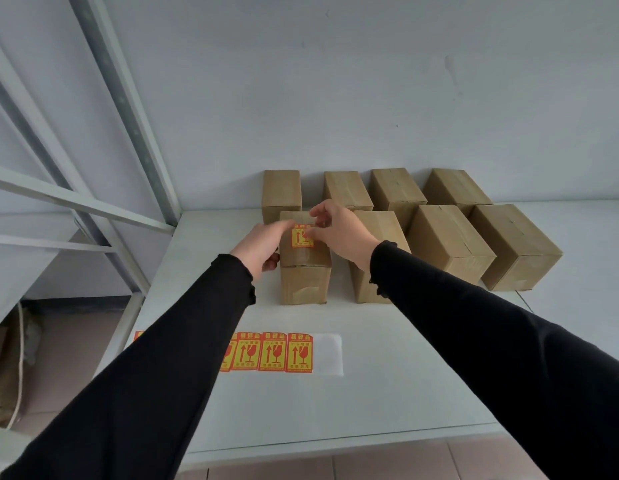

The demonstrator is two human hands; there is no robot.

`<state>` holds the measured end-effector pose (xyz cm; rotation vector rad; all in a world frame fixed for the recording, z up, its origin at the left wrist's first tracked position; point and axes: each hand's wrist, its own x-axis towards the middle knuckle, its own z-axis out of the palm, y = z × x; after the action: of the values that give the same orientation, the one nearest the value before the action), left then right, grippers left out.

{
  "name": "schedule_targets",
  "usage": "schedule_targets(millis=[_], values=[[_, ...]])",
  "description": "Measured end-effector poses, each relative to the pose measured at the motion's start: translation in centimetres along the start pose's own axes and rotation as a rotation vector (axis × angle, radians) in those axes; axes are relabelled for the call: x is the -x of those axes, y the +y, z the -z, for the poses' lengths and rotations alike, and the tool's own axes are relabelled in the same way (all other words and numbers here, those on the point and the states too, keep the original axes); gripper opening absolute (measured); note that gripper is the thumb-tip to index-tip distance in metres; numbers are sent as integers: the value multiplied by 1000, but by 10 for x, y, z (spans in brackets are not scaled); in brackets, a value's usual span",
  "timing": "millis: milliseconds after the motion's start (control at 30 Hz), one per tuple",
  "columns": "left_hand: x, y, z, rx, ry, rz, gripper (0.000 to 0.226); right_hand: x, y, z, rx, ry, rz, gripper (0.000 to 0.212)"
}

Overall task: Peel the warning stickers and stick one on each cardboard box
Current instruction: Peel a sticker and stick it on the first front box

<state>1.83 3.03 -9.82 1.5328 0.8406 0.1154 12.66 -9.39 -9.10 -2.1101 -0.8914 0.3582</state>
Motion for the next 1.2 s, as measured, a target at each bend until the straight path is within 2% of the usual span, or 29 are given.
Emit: schedule_targets(millis=[133,200,333,433,500,600,667,767,867,933,1067,1133,1200], values=[[-10,3,-2,-76,40,35,24,8,3,1,-2,-33,20,48],[-12,4,-1,-80,40,70,24,10,3,-1,-10,-24,22,50],[-10,3,3,-26,35,96,31,14,0,-5,-35,1,22,47],[2,1,8,-7,57,47,55,23,-3,1,-74,31,38,41],[16,-4,11,-20,125,-36,57,35,-6,7,-69,76,65,37],[48,-25,12,-144,280,-280,38,68,-10,9,-59,213,164,23],[71,-45,7,-302,321,-429,22,95,-6,3,-18,247,243,14],[90,-75,-1,-627,235,-511,14,124,15,-15,165,120,245,11],[94,-97,-6,-1016,115,-439,30,141,40,-36,428,-127,123,32],[96,-105,-7,-1142,82,-395,33,147,50,-44,520,-151,89,40],[99,-111,-8,-1158,81,-351,26,149,58,-46,463,-84,36,24],[99,-108,-8,-1098,58,-326,13,151,62,-44,383,-68,10,17],[97,-103,-8,-998,29,-310,15,153,63,-36,244,-30,-30,12]])
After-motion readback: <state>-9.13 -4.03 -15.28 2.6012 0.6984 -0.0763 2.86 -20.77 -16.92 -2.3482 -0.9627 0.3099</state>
